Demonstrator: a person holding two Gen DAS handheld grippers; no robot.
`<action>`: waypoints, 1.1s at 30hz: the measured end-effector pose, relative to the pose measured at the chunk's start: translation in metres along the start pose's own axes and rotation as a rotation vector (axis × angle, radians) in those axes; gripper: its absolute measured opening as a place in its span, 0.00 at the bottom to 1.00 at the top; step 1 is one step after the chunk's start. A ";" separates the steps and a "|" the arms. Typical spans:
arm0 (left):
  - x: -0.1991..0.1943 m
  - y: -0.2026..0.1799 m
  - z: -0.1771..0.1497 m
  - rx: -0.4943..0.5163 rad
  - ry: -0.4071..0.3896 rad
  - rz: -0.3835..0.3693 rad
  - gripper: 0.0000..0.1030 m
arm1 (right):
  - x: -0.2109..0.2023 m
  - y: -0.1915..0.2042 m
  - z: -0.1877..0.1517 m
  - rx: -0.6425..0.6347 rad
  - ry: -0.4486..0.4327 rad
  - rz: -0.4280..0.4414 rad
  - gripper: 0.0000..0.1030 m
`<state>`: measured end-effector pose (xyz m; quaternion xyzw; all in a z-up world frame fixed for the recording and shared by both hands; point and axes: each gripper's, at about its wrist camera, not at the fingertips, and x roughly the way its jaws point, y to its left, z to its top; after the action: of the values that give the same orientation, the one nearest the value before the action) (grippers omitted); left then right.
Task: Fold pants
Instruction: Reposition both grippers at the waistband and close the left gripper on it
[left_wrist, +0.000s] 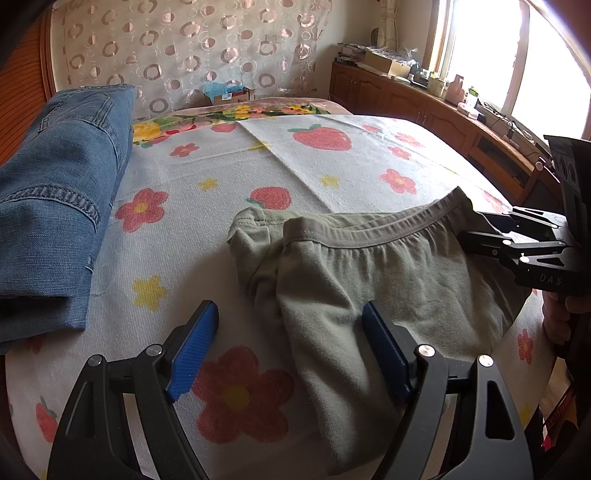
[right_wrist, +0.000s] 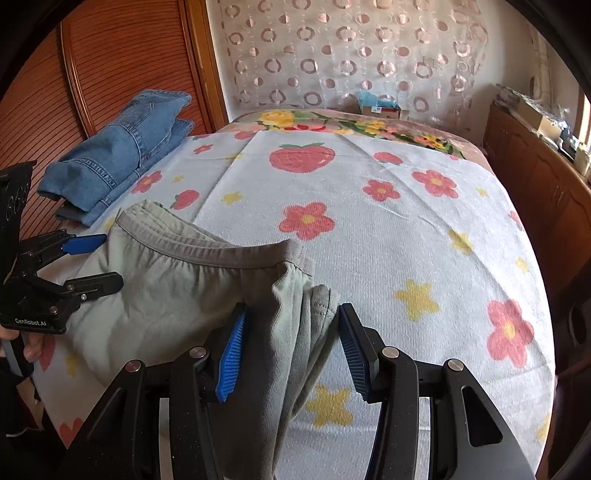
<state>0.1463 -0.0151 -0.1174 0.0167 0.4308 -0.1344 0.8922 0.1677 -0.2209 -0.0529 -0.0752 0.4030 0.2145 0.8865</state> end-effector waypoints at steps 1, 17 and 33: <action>0.000 0.000 0.000 0.001 0.001 -0.001 0.79 | 0.000 0.000 0.000 0.000 0.000 0.000 0.49; 0.000 0.019 0.030 -0.078 0.001 -0.074 0.52 | -0.002 0.004 -0.001 -0.030 0.005 -0.030 0.50; 0.002 0.005 0.030 -0.020 -0.033 -0.077 0.16 | -0.001 0.005 0.000 -0.024 0.004 -0.023 0.50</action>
<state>0.1719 -0.0148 -0.1008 -0.0112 0.4177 -0.1646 0.8935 0.1645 -0.2168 -0.0517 -0.0906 0.4012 0.2089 0.8872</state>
